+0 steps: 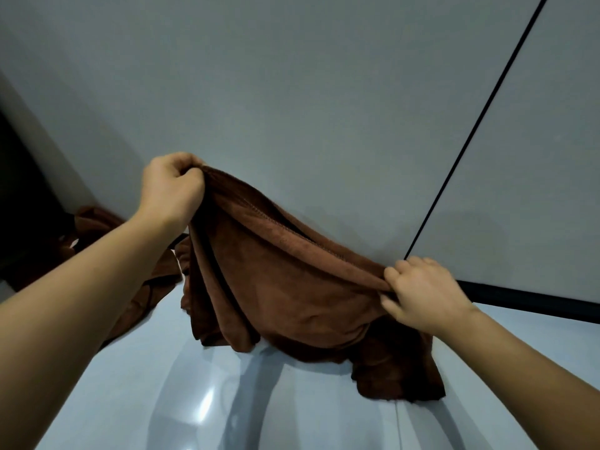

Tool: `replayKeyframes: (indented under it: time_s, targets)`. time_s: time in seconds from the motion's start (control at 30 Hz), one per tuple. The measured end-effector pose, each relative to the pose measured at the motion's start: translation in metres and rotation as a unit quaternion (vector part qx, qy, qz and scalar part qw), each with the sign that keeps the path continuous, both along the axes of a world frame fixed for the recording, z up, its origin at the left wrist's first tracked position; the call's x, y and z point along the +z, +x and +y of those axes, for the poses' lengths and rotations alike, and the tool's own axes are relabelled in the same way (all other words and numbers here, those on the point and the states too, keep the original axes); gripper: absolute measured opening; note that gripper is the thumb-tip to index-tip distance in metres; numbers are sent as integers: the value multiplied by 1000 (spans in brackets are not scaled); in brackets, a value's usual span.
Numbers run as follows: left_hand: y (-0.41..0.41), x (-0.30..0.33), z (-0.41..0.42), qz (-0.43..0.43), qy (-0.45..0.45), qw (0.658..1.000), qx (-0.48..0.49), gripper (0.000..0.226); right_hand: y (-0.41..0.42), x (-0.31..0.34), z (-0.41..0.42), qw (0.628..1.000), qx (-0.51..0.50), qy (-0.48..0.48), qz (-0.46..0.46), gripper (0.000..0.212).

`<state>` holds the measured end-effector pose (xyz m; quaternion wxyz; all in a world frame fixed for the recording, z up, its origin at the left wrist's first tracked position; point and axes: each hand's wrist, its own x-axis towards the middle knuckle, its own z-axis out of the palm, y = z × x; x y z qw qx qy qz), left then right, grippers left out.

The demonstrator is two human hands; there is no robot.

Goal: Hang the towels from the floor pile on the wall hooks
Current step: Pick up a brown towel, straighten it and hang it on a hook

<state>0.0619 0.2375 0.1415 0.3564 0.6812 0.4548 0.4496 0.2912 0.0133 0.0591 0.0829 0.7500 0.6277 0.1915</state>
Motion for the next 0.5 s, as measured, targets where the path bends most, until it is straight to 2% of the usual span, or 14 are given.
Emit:
replayKeyframes:
  time_s: [0.23,0.5]
  targets:
    - [-15,-9,10,3,-31,999,23,30,17,38,-3,992,-16,118,-32,32]
    - [-13,2,7,-61,-17,997,42,38,27,68,2,973,-43,222,-52,19]
